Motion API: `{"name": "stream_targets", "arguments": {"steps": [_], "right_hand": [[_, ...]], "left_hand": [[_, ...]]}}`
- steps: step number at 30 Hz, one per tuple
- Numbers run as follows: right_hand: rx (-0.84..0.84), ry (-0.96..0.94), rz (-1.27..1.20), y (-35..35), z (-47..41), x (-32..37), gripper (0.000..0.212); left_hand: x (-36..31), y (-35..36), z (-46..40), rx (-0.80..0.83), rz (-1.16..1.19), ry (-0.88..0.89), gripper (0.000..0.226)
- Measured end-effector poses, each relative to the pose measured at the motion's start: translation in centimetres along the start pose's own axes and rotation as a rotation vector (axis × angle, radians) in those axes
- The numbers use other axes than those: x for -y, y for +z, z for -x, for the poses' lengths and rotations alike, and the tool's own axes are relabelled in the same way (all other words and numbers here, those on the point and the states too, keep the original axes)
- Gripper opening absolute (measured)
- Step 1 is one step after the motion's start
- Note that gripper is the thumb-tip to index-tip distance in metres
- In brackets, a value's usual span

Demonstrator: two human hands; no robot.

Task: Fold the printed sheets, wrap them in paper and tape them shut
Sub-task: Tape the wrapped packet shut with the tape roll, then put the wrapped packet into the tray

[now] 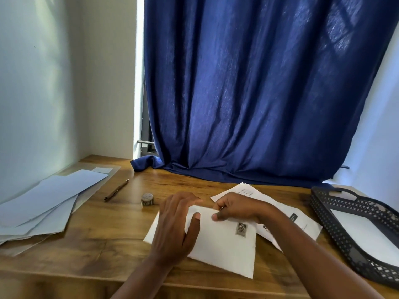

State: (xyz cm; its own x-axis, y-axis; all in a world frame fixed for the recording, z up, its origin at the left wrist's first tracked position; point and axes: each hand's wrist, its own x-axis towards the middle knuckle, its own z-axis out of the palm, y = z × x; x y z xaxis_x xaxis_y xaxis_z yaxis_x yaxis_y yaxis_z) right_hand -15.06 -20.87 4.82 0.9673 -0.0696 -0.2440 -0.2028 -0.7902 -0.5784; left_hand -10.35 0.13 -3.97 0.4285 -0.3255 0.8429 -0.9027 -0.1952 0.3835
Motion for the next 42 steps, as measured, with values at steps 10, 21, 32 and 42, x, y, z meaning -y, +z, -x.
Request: {"name": "stream_targets", "arguments": {"steps": [10,21,32,42], "right_hand": [[-0.693,0.167,-0.368,-8.1,14.7,-10.7,0.011],[-1.165,0.518,-0.535,-14.5,23.5,-26.6,0.015],[-0.952,0.828,-0.314,-14.7,21.7,-32.7,0.034],[-0.908,0.866,0.168,-15.9,21.2,-28.1,0.035]], "left_hand": [[-2.0,5.0,-1.8,0.493,0.019,-0.199,0.056],[-5.9,12.8,-1.0,0.841,-0.103,-0.179,0.072],[-6.3,12.5,-1.0,0.913,-0.179,-0.115,0.097],[-6.1,12.7,-0.8,0.887,-0.187,-0.118,0.069]]}}
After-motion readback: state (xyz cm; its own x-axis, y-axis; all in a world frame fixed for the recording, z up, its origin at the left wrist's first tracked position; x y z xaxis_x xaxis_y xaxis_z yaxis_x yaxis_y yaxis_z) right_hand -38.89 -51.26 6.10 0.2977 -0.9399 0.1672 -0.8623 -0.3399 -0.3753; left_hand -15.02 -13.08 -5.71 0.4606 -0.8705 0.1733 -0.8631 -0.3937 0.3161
